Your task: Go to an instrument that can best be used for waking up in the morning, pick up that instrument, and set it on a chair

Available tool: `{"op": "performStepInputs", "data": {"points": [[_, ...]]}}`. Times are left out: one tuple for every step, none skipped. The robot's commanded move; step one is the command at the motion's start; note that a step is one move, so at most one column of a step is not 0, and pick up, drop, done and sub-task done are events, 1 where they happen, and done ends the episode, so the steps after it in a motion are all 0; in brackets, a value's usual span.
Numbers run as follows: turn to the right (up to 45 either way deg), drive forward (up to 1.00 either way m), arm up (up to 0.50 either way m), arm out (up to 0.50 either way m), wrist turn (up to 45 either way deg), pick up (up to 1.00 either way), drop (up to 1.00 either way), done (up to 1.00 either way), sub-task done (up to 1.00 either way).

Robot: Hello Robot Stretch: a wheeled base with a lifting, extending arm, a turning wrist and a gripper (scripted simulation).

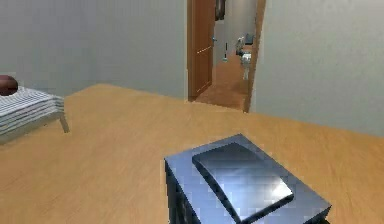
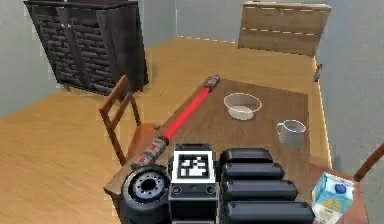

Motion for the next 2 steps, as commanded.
{"op": "performStepInputs", "data": {"points": [[0.0,0.35,0.00,0.00,0.0,0.00,0.00,0.00,0.00],[36.0,0.00,0.00,0.00,0.0,0.00,0.00,0.00,0.00]]}}
